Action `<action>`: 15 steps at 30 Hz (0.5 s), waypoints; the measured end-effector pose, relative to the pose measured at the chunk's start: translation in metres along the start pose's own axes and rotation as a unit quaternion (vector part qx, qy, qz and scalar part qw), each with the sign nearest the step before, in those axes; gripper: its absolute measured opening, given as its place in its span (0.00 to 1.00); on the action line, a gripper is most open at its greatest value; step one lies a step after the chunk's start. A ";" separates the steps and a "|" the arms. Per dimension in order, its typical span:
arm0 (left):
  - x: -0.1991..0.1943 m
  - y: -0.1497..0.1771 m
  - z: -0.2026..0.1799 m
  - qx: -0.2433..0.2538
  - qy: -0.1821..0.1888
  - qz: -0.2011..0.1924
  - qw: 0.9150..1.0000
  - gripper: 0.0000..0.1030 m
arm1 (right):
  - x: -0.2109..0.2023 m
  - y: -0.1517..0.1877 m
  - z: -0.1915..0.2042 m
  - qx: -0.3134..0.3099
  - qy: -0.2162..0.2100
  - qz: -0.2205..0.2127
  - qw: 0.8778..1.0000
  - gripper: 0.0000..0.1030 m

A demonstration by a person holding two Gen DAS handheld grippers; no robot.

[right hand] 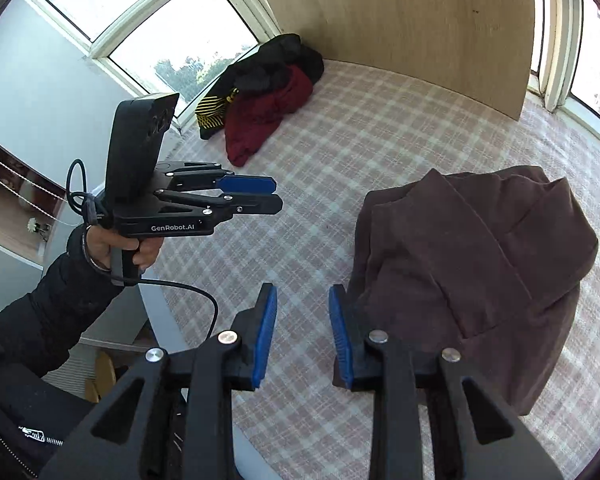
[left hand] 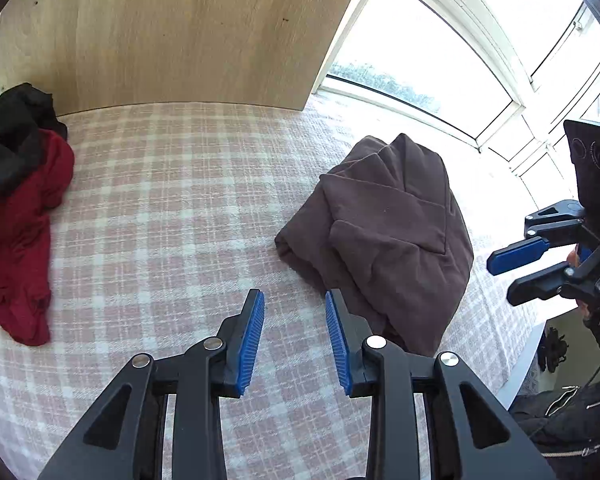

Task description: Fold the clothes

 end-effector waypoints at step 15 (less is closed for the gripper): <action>0.094 -0.056 -0.076 -0.006 0.048 0.008 0.999 0.39 | 0.007 0.011 -0.233 0.090 0.155 0.014 0.984 0.38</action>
Point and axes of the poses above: each gripper's, at about its wrist camera, not at the fingertips, and x roughly the way its jaws point, z to its left, y to its underside, the point moved 7 cm from there along x, roughly the way its jaws point, and after that the axes turned 2 degrees about -x, right-handed, at the moved point
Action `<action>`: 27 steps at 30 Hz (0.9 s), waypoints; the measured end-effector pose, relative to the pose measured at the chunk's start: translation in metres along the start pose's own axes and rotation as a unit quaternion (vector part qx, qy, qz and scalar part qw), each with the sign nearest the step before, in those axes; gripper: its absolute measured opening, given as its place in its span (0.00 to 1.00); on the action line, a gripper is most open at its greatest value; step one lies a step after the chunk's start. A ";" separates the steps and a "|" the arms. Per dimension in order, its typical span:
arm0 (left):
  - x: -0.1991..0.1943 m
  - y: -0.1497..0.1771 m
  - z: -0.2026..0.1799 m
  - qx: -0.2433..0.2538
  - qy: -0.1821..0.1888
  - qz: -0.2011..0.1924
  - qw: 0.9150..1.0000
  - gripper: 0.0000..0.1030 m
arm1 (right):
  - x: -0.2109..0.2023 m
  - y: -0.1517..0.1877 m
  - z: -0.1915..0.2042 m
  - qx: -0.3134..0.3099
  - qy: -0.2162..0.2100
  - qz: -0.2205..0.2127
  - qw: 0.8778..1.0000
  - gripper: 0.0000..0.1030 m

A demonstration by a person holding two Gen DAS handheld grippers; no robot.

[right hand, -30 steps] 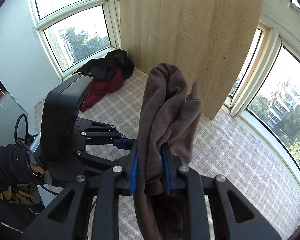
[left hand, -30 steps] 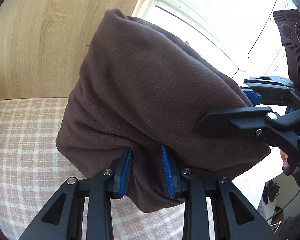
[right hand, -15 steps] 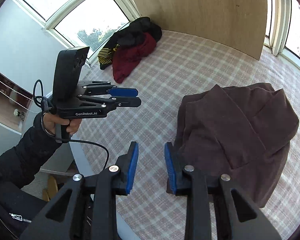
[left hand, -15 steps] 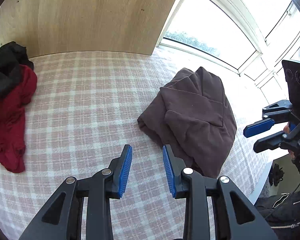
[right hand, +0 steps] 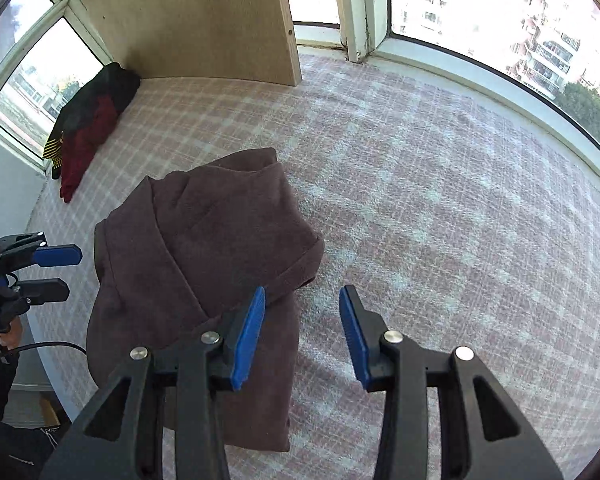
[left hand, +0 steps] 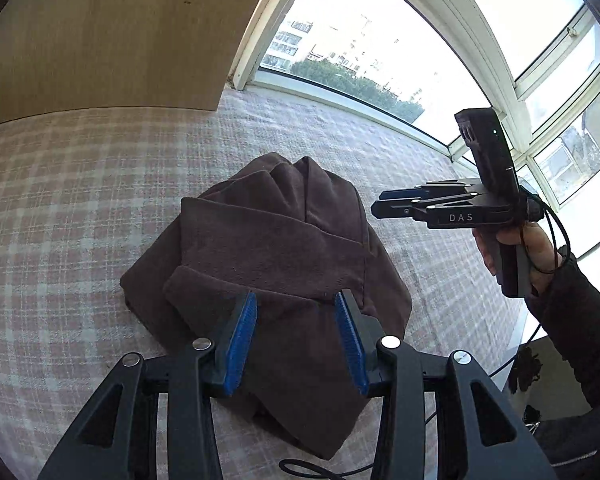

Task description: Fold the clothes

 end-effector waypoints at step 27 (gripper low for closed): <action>-0.002 -0.013 0.019 0.023 -0.109 -0.042 0.993 0.10 | 0.010 -0.010 0.003 -0.063 -0.073 -0.021 0.995 0.11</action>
Point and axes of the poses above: each gripper's, at about its wrist camera, not at the fingertips, and x roughly the way its jaws point, z to its left, y to its underside, the point moved 7 cm from there along x, roughly the way its jaws point, and after that the axes turned 2 degrees about -x, right-handed, at the moved point
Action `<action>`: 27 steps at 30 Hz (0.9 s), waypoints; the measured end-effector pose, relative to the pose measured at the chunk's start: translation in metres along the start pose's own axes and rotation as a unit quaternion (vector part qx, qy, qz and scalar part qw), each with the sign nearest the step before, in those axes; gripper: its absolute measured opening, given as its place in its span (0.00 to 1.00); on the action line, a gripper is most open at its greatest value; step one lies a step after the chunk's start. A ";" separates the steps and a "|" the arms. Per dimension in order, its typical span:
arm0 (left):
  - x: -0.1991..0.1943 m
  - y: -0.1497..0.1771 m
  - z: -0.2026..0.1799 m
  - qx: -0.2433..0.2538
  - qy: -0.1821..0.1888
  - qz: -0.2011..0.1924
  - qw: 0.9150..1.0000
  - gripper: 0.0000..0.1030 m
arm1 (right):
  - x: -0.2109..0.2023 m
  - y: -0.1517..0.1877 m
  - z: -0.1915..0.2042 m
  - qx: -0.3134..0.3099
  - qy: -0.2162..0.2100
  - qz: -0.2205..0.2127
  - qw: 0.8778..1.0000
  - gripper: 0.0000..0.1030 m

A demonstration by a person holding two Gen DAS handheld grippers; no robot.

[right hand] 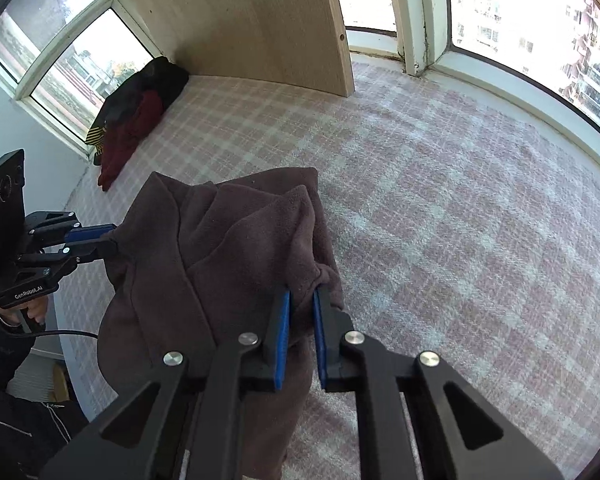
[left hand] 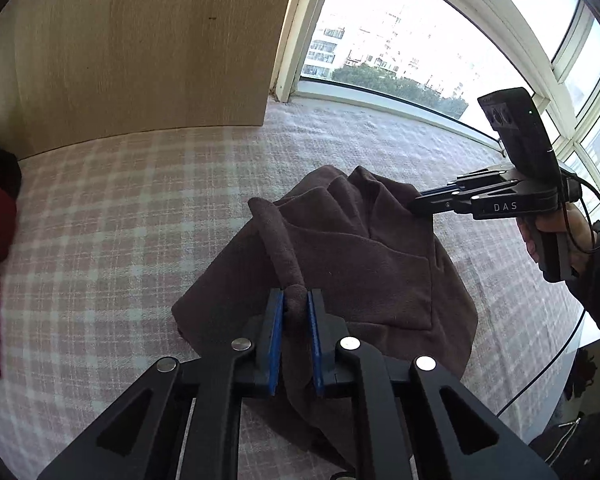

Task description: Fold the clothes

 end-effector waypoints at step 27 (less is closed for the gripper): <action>0.032 0.010 0.018 -0.041 0.007 0.027 0.999 0.23 | 0.018 -0.027 0.047 -0.070 -0.008 0.009 0.997 0.40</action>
Point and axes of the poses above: each gripper's, at about its wrist camera, not at the fingertips, and x roughly the way its jaws point, z to its left, y to its underside, the point moved 7 cm from there along x, roughly the way its jaws point, and after that the axes turned 2 degrees about -x, right-handed, at the moved point
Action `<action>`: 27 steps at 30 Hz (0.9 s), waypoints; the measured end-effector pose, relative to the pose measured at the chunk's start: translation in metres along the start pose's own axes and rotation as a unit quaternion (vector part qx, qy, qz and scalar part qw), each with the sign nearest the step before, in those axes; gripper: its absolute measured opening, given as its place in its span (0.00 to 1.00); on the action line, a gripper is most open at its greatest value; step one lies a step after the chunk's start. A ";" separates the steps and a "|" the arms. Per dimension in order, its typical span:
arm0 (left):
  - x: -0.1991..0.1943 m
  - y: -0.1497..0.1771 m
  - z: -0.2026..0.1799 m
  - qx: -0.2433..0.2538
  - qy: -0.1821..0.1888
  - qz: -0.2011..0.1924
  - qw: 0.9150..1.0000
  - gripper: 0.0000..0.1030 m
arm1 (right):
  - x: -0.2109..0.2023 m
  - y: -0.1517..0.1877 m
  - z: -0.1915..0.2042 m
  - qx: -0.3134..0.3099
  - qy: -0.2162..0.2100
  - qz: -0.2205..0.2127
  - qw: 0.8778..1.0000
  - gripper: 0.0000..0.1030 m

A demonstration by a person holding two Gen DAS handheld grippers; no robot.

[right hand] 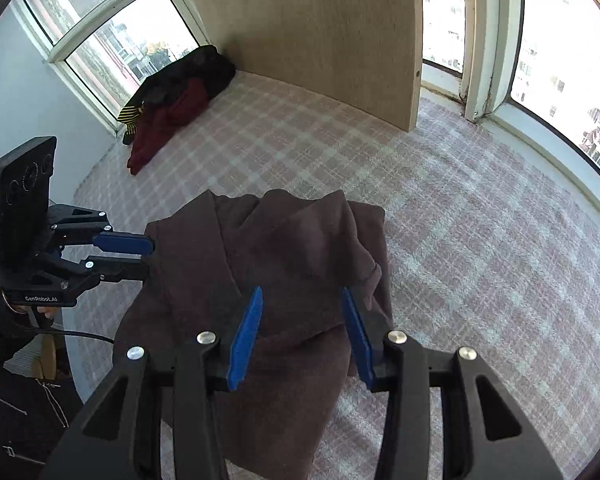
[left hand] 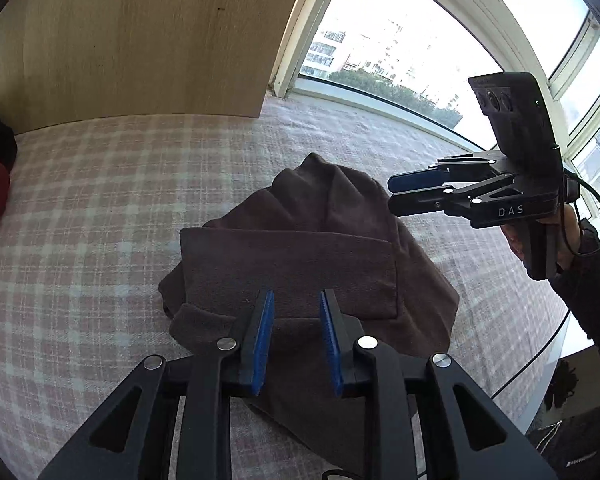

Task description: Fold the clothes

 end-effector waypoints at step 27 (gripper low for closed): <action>0.024 0.014 0.051 -0.208 0.100 0.037 0.972 0.59 | 0.039 0.027 -0.033 0.094 -0.188 0.044 0.977 0.70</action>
Point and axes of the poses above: each gripper's, at about its wrist camera, not at the fingertips, and x roughly the way its jaws point, z to its left, y to its underside, the point moved 7 cm from there along x, roughly the way its jaws point, and after that the axes turned 2 degrees about -x, right-handed, at the moved point
